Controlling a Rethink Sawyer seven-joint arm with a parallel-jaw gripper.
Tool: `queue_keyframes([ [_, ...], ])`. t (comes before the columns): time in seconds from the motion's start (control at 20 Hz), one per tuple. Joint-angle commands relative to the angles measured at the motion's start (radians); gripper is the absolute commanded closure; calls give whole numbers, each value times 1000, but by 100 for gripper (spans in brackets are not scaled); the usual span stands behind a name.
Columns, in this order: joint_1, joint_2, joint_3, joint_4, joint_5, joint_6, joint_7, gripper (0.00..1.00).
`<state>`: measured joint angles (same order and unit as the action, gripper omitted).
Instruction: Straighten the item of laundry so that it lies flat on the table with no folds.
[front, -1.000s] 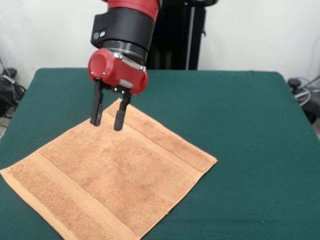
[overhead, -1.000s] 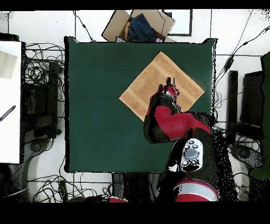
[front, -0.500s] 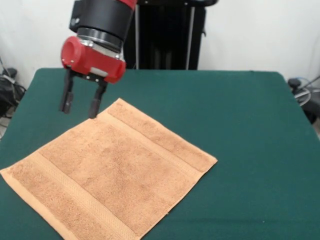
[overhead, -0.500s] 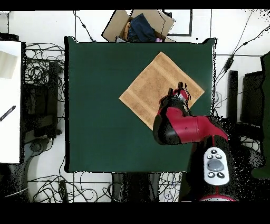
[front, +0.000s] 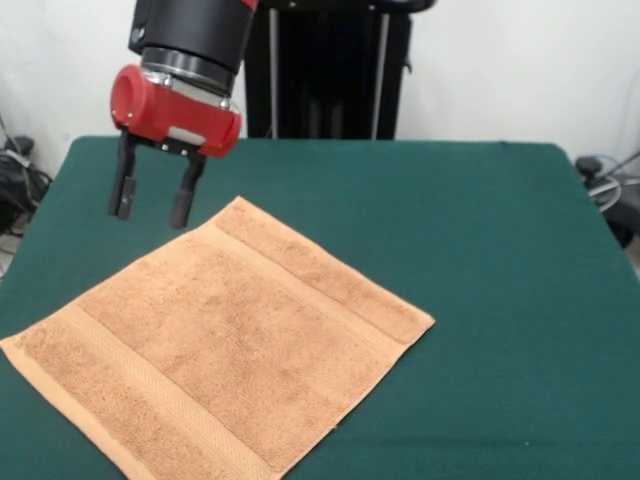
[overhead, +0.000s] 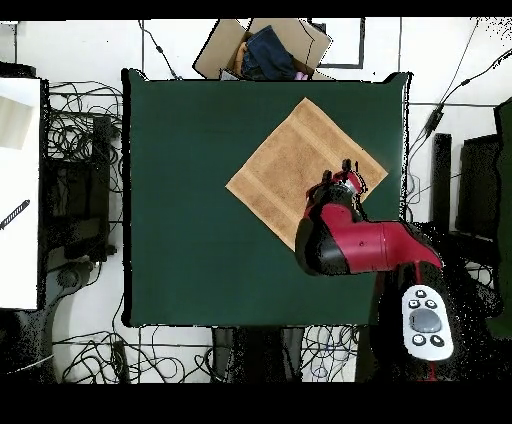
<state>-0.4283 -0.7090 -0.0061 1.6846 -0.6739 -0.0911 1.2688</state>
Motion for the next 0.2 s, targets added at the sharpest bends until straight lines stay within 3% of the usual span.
queue_keyframes([
  [0.05,17,1,118,79,46,110,156,0],
  [0.2,19,4,114,75,61,117,163,0],
])
